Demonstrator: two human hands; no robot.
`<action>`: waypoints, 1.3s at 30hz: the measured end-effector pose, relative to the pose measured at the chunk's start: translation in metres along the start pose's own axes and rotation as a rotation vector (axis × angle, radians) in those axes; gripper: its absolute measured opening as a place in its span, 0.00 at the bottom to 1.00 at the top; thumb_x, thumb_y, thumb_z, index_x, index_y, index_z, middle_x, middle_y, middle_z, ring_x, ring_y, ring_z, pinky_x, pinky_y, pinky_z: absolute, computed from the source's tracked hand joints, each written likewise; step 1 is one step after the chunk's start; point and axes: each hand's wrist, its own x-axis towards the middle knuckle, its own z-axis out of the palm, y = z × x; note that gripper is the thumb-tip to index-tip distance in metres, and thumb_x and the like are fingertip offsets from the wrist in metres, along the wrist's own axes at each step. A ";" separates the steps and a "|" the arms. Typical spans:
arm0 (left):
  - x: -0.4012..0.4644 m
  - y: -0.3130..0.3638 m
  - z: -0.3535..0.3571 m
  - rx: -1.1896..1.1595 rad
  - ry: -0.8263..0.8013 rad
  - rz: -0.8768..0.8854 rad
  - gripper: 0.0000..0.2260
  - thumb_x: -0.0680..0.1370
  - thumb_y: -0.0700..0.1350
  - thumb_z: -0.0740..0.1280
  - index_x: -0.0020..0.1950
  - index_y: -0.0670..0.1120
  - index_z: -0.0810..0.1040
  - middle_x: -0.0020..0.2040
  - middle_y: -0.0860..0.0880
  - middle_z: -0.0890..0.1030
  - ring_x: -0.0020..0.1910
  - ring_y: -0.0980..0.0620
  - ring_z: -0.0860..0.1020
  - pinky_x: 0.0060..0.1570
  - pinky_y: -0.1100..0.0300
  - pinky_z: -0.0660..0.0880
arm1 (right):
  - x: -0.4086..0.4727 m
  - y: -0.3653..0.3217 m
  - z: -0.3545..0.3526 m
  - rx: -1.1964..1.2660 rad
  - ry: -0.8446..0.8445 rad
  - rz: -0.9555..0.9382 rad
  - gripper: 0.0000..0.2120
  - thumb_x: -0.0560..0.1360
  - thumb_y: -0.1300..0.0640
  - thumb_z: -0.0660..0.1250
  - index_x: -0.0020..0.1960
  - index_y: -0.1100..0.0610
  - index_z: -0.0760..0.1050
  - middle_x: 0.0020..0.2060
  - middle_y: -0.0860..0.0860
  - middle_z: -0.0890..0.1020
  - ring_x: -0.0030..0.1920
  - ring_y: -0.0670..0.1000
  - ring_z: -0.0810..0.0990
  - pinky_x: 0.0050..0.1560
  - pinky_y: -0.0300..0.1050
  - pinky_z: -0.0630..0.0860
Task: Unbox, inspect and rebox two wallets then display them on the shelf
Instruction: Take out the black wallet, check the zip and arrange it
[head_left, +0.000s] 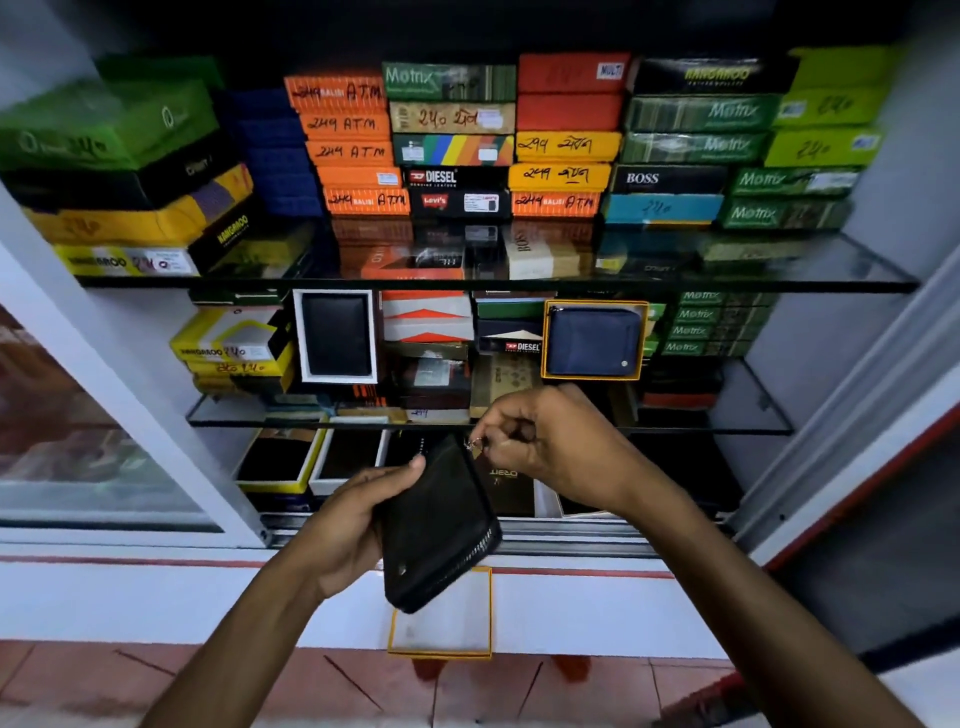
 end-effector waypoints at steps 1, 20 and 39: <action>0.002 0.002 0.002 -0.050 0.032 -0.014 0.12 0.73 0.49 0.70 0.48 0.40 0.84 0.42 0.43 0.86 0.39 0.49 0.85 0.37 0.60 0.82 | -0.002 -0.006 -0.003 -0.011 0.018 0.008 0.06 0.75 0.60 0.69 0.40 0.59 0.80 0.32 0.41 0.81 0.34 0.37 0.78 0.39 0.32 0.73; 0.017 0.013 0.020 -0.398 0.100 -0.156 0.14 0.69 0.45 0.72 0.52 0.41 0.79 0.40 0.42 0.86 0.34 0.49 0.84 0.30 0.62 0.80 | -0.026 -0.010 -0.024 -0.042 0.440 0.159 0.06 0.72 0.52 0.74 0.47 0.52 0.85 0.36 0.42 0.85 0.34 0.37 0.80 0.37 0.29 0.76; 0.025 0.033 0.061 -0.656 0.126 -0.044 0.08 0.76 0.39 0.68 0.53 0.37 0.79 0.44 0.37 0.86 0.40 0.42 0.86 0.30 0.54 0.82 | -0.034 -0.023 0.022 -0.119 0.526 0.108 0.07 0.71 0.48 0.72 0.47 0.48 0.84 0.37 0.41 0.85 0.42 0.40 0.77 0.42 0.43 0.80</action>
